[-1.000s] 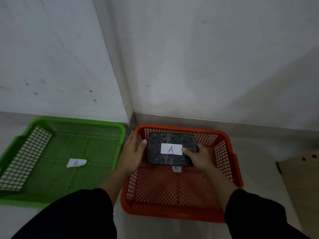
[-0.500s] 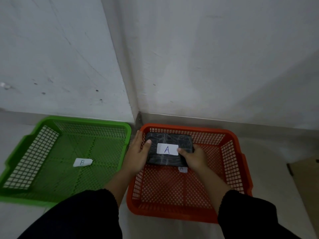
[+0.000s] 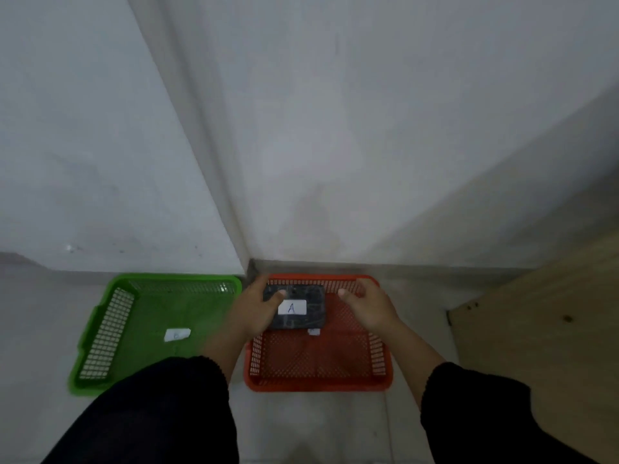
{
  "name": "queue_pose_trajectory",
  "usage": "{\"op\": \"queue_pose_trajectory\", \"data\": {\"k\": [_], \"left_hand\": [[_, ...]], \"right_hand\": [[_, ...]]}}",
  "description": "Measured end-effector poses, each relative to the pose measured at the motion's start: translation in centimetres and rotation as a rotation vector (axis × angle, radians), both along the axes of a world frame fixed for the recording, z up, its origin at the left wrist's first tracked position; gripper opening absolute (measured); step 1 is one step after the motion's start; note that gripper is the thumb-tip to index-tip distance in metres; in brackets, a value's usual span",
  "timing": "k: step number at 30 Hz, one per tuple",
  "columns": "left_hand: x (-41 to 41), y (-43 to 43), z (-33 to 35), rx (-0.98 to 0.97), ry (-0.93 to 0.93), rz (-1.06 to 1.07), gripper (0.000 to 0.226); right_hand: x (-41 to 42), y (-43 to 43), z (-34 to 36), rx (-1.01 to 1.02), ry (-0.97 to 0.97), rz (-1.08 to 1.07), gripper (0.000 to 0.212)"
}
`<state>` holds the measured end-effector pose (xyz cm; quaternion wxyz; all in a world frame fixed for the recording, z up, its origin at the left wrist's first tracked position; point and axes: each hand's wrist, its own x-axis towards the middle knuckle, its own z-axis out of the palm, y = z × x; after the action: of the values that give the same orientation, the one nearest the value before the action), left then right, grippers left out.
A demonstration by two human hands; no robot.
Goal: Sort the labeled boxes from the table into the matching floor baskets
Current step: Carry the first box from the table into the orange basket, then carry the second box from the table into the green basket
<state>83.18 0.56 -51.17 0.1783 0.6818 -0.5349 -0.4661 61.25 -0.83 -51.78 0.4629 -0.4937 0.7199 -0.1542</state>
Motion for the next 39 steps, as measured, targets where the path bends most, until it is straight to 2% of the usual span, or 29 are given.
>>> {"op": "queue_pose_trajectory", "data": {"k": [2, 6, 13, 18, 25, 32, 39], "left_hand": [[-0.8, 0.0, 6.7, 0.045, -0.037, -0.061, 0.042], [-2.4, -0.1, 21.9, 0.034, -0.136, -0.114, 0.06], [-7.4, -1.2, 46.5, -0.136, -0.319, -0.33, 0.061], [-13.8, -0.7, 58.3, -0.284, -0.319, -0.412, 0.061], [-25.4, 4.5, 65.4, -0.404, -0.274, -0.538, 0.062], [-38.8, 12.3, 66.7, -0.448, -0.296, -0.586, 0.062], [-51.4, 17.6, 66.8, -0.489, -0.226, -0.603, 0.063]], "right_hand": [[-0.8, 0.2, 7.0, -0.016, 0.024, 0.027, 0.054], [-2.7, 0.9, 22.0, -0.02, 0.057, 0.074, 0.074], [-8.1, 2.6, 46.8, -0.16, 0.316, 0.112, 0.067], [-13.8, 5.2, 58.5, -0.279, 0.402, 0.007, 0.066], [-23.7, 12.3, 65.7, -0.347, 0.48, -0.115, 0.065], [-37.2, 21.2, 68.8, -0.377, 0.482, -0.19, 0.068], [-49.5, 26.6, 69.5, -0.377, 0.543, -0.246, 0.062]]}}
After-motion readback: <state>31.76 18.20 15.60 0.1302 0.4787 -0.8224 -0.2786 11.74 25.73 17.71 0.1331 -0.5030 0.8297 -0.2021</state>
